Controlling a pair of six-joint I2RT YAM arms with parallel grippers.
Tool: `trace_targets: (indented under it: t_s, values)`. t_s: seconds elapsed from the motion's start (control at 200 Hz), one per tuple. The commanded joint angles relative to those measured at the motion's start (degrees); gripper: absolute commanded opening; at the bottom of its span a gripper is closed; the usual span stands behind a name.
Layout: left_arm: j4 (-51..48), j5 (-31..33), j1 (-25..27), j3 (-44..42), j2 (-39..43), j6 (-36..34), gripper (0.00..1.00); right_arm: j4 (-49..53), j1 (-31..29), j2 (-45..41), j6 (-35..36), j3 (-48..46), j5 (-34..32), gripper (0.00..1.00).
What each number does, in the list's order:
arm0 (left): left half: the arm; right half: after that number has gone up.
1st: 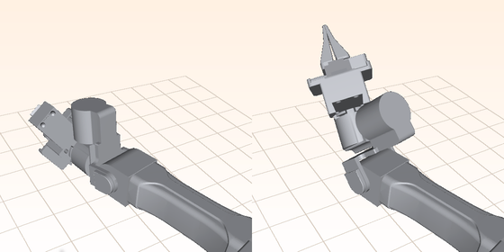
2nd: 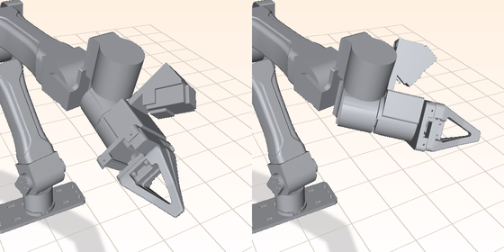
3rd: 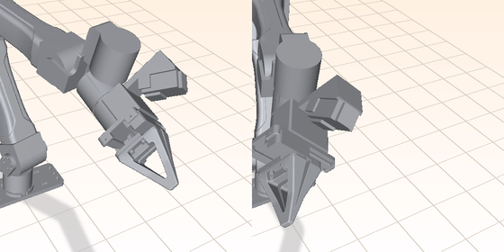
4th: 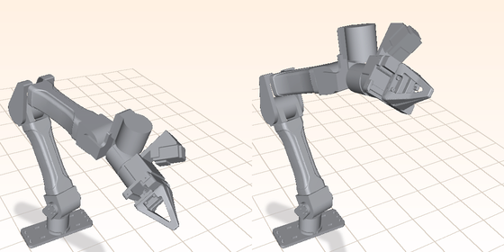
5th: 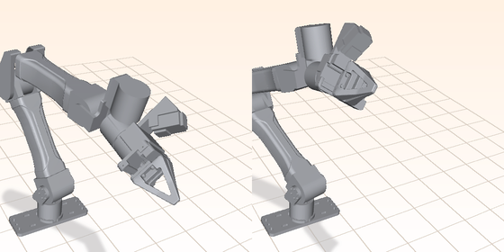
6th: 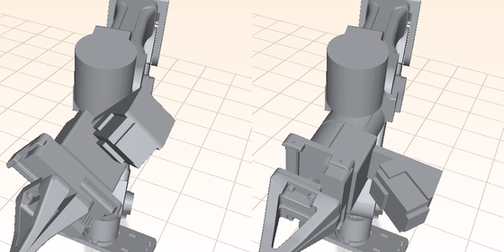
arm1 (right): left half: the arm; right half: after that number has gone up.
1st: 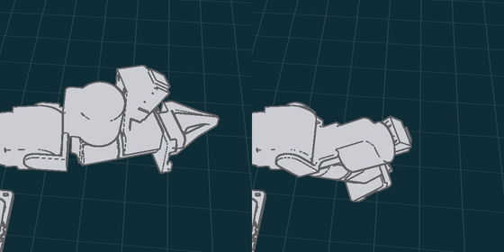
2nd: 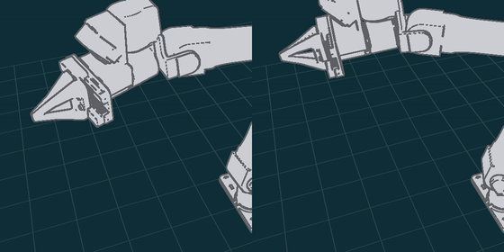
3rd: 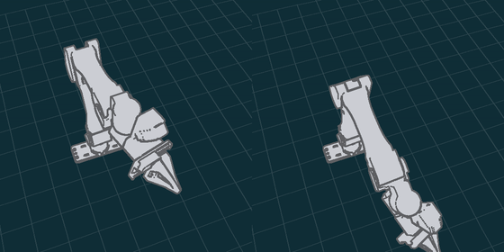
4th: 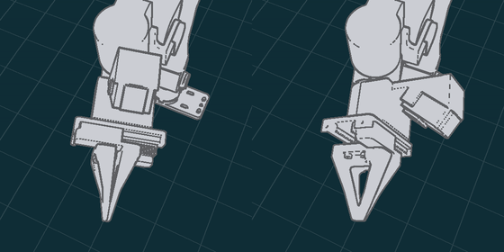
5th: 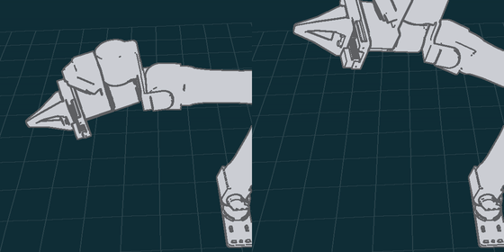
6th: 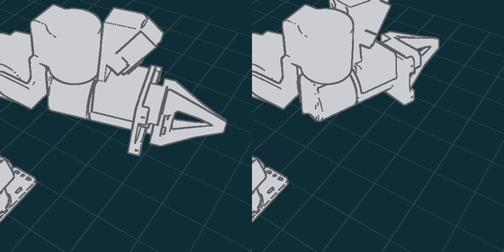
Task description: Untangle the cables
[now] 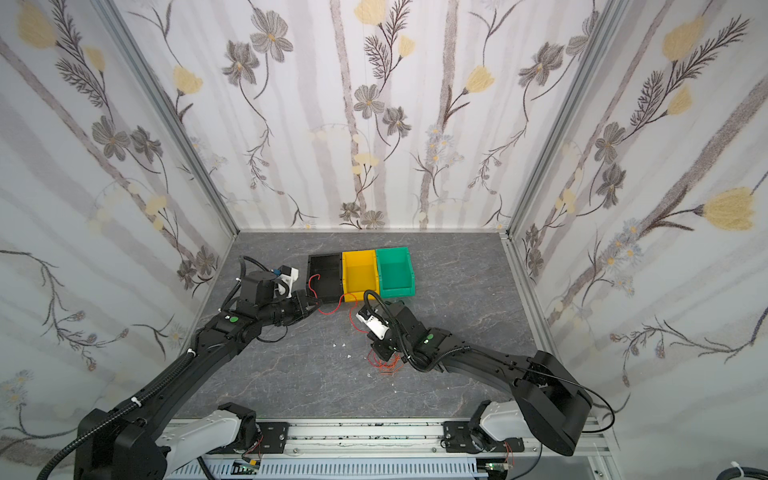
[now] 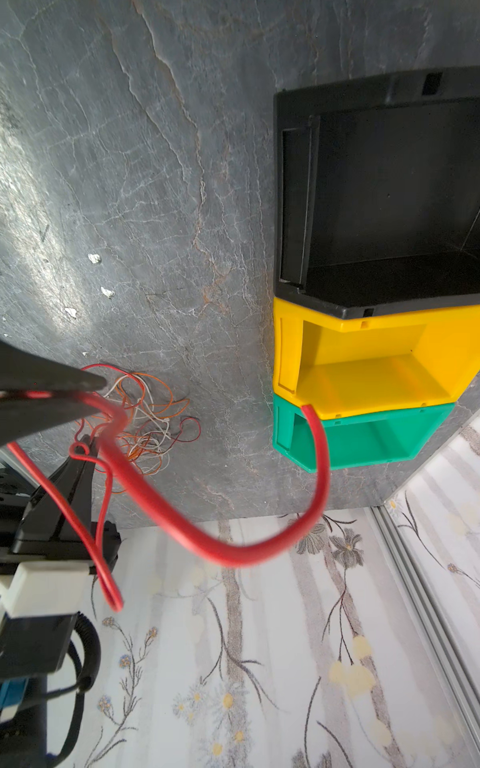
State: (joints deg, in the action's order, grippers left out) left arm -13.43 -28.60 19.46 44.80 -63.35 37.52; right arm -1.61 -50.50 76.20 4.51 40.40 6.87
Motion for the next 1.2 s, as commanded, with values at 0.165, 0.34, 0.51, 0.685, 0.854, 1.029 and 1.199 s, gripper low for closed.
trace_targets:
  t_s: [0.165,0.34,0.51,0.685,0.854,1.029,1.199]
  values:
    - [2.27,-0.86,0.22,-0.76,0.16,0.54,0.00,-10.31,-0.04,2.40,2.84,-2.00,-0.90,0.00]
    - [2.83,-1.54,0.64,-1.02,-0.02,0.58,0.00,-13.47,0.22,4.33,2.54,0.80,-0.16,0.00]
    - [4.00,-1.90,1.17,-1.70,-0.36,0.80,0.00,-17.11,1.78,5.83,1.20,2.62,2.08,0.00]
    - [6.06,-2.42,2.19,-2.17,-1.45,1.33,0.00,-23.10,5.31,6.85,-5.13,2.56,7.74,0.00]
    - [8.18,-2.60,3.32,-2.22,-3.75,1.64,0.00,-27.87,8.27,5.99,-10.86,2.65,12.46,0.00]
    - [11.26,-3.48,5.32,-0.99,-7.04,1.69,0.00,-31.73,10.82,5.81,-16.14,2.66,16.05,0.00]
    - [12.23,-3.00,7.28,0.76,-11.39,1.03,0.00,-35.84,13.19,6.57,-21.90,3.51,19.00,0.00]
